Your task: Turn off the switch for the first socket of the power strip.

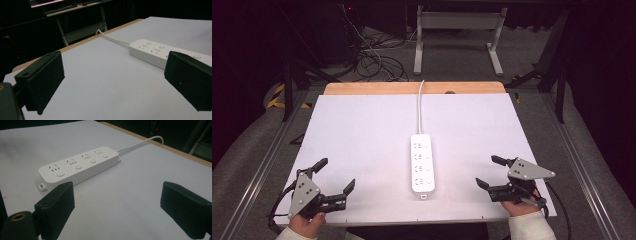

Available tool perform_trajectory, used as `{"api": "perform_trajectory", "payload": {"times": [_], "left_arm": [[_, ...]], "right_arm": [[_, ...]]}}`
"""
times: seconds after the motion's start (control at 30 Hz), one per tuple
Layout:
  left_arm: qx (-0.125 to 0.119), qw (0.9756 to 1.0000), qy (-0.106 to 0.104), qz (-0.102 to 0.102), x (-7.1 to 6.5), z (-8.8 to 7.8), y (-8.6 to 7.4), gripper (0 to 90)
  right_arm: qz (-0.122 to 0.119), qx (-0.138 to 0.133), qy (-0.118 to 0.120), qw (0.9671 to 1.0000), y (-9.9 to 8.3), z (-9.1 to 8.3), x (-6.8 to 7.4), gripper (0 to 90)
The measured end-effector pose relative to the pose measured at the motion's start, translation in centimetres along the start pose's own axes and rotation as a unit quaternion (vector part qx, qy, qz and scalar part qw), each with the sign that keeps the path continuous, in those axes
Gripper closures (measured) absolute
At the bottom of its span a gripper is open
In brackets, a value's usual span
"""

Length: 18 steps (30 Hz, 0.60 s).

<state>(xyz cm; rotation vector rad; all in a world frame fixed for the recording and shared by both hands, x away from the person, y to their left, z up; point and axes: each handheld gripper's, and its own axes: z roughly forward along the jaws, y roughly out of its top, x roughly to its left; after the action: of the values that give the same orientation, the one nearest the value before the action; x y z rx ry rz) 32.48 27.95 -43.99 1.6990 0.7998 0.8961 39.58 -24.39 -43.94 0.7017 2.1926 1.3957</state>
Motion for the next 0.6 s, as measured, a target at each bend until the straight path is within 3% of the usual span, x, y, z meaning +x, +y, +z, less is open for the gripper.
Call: {"api": "perform_trajectory", "payload": {"times": [0.37,0.6], "left_arm": [[0.000,1.0000,-0.003,-0.004,0.0,-0.1,0.1,2.7],[0.001,1.0000,-0.004,-0.004,0.0,-0.1,0.1,2.8]], "right_arm": [[0.010,0.001,0.009,0.9999,1.4,0.3,-0.1,12.5],[0.003,0.004,0.020,0.9998,2.6,1.2,0.1,12.9]]}}
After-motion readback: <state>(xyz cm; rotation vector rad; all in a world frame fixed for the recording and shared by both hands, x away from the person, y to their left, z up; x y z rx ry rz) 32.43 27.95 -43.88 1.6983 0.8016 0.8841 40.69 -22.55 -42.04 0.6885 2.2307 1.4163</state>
